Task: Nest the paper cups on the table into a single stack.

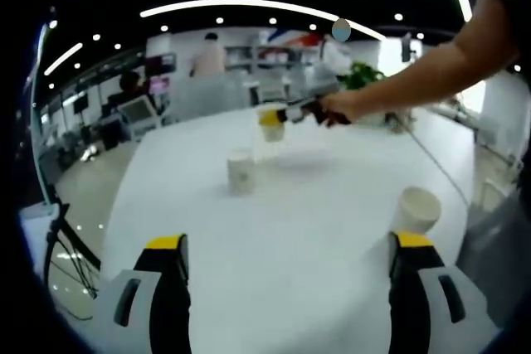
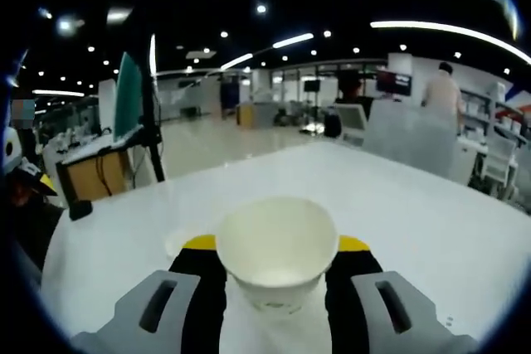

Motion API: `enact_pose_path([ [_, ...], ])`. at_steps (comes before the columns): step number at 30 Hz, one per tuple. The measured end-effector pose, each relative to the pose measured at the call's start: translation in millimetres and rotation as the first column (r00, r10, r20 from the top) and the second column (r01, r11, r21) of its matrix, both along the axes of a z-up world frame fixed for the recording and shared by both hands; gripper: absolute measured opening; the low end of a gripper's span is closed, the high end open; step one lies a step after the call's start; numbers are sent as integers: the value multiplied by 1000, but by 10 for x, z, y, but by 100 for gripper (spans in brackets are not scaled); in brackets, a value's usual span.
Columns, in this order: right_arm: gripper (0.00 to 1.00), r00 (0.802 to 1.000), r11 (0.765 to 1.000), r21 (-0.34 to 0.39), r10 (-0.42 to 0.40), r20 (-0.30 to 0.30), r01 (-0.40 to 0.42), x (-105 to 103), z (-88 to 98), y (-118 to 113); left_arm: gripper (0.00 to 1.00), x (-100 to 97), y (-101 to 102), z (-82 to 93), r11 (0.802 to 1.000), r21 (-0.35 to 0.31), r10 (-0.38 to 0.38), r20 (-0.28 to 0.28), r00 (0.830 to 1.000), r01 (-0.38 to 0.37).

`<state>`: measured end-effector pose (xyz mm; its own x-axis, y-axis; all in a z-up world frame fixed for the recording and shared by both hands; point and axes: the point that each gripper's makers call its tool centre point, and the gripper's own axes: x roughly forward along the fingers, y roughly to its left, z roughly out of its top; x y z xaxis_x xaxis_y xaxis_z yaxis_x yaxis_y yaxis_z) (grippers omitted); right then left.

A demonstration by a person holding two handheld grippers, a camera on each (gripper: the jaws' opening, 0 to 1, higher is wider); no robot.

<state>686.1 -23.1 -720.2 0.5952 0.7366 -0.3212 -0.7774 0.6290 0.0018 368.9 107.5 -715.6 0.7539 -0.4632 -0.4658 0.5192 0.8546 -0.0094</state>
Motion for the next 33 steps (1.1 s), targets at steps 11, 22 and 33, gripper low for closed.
enact_pose_path([
  [11,42,1000,1000,-4,0,25,0,47,263,-58,99,3,-5,80,1000,-9,1,2,1000,-1],
  [22,42,999,1000,-13,-7,37,7,-131,494,-82,99,-1,-39,133,1000,-12,-8,2,1000,8],
  [33,42,1000,1000,7,-7,24,7,-280,597,-115,99,0,-47,147,999,-31,-11,2,1000,12],
])
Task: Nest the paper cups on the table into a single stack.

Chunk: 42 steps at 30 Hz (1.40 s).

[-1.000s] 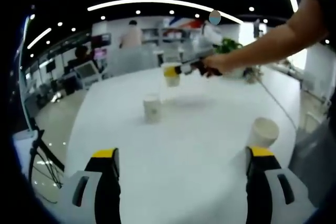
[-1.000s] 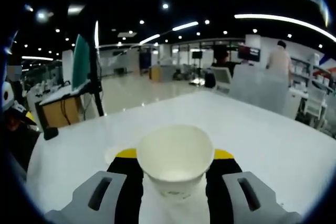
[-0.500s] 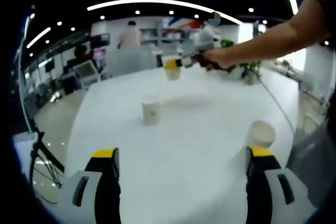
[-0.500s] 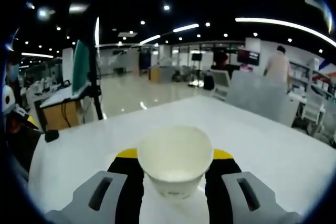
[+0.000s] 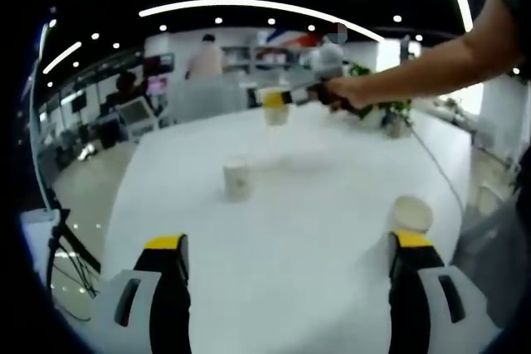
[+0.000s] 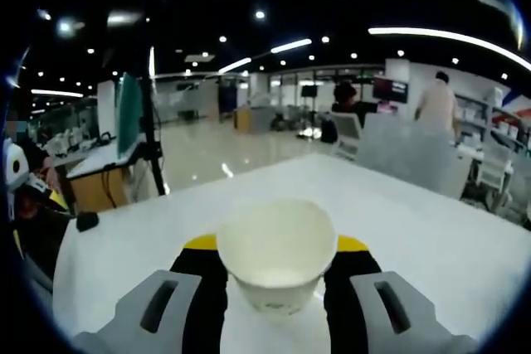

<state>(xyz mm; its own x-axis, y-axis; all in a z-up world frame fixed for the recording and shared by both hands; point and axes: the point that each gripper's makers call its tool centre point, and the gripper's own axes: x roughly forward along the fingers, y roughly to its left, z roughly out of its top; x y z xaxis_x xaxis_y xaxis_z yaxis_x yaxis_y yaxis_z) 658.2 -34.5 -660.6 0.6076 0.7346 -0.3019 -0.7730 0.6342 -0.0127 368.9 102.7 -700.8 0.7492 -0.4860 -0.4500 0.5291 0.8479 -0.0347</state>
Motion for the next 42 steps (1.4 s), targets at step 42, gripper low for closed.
enact_pose_path([
  [42,42,1000,999,34,-1,-8,1,-959,261,-361,99,-181,-201,145,999,-12,-52,40,998,52],
])
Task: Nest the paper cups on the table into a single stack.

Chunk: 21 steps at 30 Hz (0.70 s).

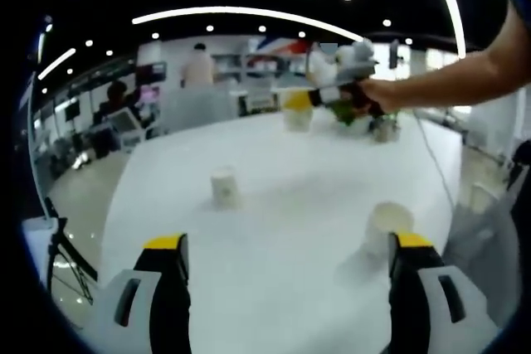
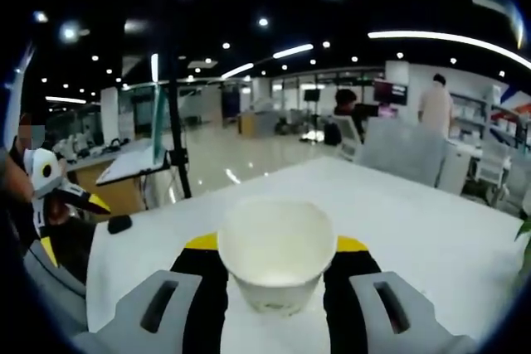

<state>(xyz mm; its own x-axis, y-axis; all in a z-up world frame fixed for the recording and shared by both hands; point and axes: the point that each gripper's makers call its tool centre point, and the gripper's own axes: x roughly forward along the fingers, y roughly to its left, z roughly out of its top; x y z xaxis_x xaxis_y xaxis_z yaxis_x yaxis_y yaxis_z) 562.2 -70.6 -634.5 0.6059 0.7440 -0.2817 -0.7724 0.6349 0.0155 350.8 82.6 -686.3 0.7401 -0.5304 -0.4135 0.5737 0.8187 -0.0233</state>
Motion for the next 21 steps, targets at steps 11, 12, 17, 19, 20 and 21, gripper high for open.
enact_pose_path([
  [11,42,1000,1000,16,-25,-6,25,-170,60,-62,99,-12,52,-2,1000,5,11,-17,1000,-11],
  [12,42,1000,1000,15,-26,-7,26,-198,67,-65,99,-25,52,2,1000,-1,12,-19,1000,-12],
  [17,42,1000,1000,4,-25,2,25,-364,119,-73,99,-95,45,-49,1000,4,5,-25,1000,-5],
  [19,42,1000,1000,13,-24,-1,24,-434,136,-69,99,-117,60,-43,1000,4,3,-25,1000,-3],
  [20,42,1000,1000,10,-24,-5,24,-456,129,-66,99,-125,81,-41,1000,-1,7,-27,1000,-7],
  [21,42,1000,1000,10,-24,-7,24,-480,125,-62,99,-129,93,-37,1000,-7,10,-27,1000,-11],
])
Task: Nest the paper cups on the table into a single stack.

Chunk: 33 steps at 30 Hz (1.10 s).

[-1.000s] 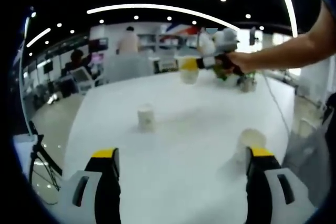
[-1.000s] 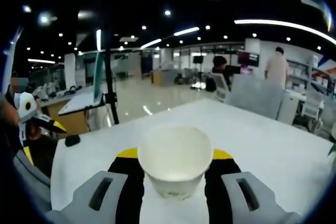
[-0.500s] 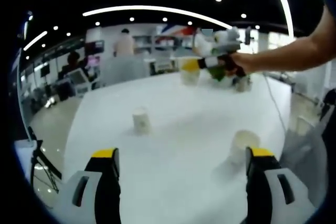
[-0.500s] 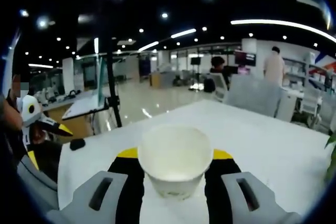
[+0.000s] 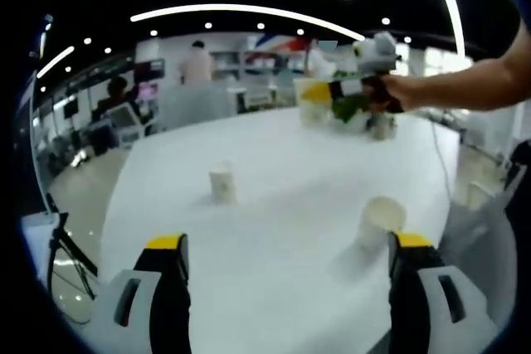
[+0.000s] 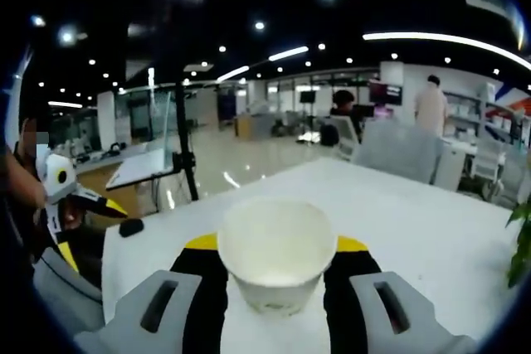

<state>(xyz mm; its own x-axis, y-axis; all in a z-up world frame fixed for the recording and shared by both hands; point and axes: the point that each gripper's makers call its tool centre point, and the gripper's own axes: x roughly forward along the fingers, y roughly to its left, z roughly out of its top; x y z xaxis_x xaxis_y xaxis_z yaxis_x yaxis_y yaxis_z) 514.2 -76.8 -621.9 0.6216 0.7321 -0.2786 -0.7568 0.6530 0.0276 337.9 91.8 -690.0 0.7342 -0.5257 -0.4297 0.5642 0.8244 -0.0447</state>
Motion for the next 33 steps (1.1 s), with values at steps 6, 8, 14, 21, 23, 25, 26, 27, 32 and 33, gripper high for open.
enact_pose_path([
  [6,42,1000,1000,4,-3,-3,3,-182,0,38,99,-85,28,21,1000,-14,3,12,1000,-3],
  [8,42,1000,1000,8,-3,-2,3,-247,8,57,99,-111,27,35,1000,-26,3,13,1000,-3],
  [14,41,1000,1000,23,-14,-2,14,-394,49,88,99,-149,69,60,1000,-22,13,20,1000,-13],
  [21,41,1000,999,34,-16,14,16,-589,145,143,99,-163,101,66,999,-35,40,26,999,-39],
  [23,41,1000,999,34,-16,10,16,-637,144,148,99,-182,82,71,999,-38,31,27,999,-30],
  [25,41,1000,1000,27,-13,8,13,-684,133,151,99,-191,83,69,999,-31,29,30,999,-28],
  [26,41,1000,1000,26,-10,6,10,-718,131,153,99,-195,83,71,999,-29,28,30,999,-27],
  [27,41,1000,1000,24,-9,7,8,-742,132,153,99,-198,83,77,999,-31,27,32,999,-27],
  [32,41,1000,999,32,-6,18,5,-888,173,138,99,-187,81,97,999,-36,29,38,999,-28],
  [33,41,1000,1000,30,-4,25,4,-924,186,132,99,-185,74,101,999,-34,28,39,999,-27],
])
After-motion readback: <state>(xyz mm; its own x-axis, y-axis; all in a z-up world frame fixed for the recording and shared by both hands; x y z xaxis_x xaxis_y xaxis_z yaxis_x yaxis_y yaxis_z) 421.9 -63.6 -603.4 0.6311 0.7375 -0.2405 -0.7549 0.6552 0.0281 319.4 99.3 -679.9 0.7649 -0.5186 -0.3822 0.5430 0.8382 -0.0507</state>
